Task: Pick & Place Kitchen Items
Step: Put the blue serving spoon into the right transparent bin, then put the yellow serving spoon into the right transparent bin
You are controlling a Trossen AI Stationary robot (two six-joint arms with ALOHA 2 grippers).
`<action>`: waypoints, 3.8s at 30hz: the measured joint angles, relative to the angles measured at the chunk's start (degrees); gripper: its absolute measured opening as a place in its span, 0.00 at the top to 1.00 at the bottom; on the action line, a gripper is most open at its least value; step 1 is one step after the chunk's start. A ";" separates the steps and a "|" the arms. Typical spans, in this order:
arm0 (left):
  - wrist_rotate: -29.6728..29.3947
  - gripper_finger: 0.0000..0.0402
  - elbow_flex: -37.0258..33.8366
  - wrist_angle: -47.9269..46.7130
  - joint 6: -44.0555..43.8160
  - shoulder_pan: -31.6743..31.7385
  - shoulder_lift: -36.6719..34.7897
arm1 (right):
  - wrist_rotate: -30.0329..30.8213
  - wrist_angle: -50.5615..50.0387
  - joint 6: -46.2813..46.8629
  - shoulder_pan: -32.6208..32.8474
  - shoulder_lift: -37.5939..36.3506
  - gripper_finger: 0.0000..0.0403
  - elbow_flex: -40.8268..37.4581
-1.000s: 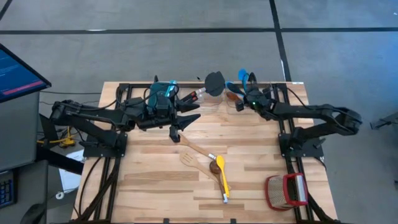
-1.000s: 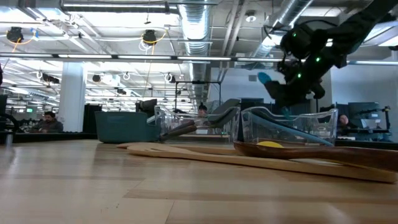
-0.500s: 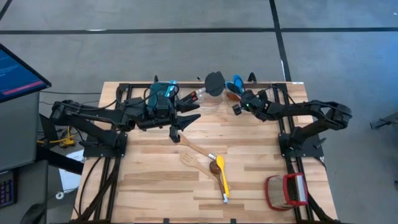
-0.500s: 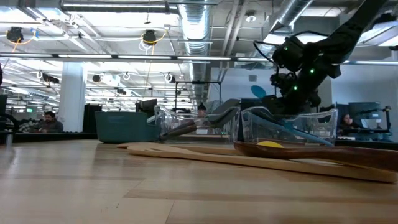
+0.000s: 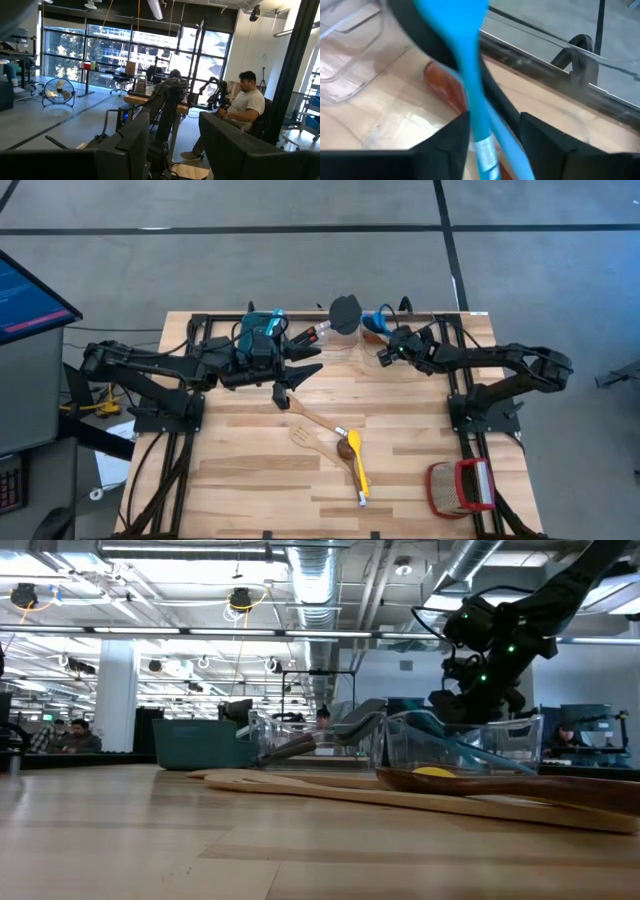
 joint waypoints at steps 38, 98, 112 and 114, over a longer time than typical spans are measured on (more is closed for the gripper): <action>-0.02 0.60 0.00 -0.04 0.02 -0.37 0.01 | -37.11 19.45 19.75 1.31 -35.97 0.65 0.02; 3.68 0.60 0.04 -16.48 -10.54 -6.88 -0.79 | -2.98 -18.77 27.75 50.02 -16.87 1.00 27.28; 10.91 0.60 0.02 -28.95 -10.95 -7.15 -6.14 | 12.28 -20.12 31.82 61.34 0.49 1.00 44.23; 10.91 0.60 0.02 -28.96 -10.96 -7.15 -6.44 | 11.85 -26.46 35.08 61.93 2.86 1.00 48.16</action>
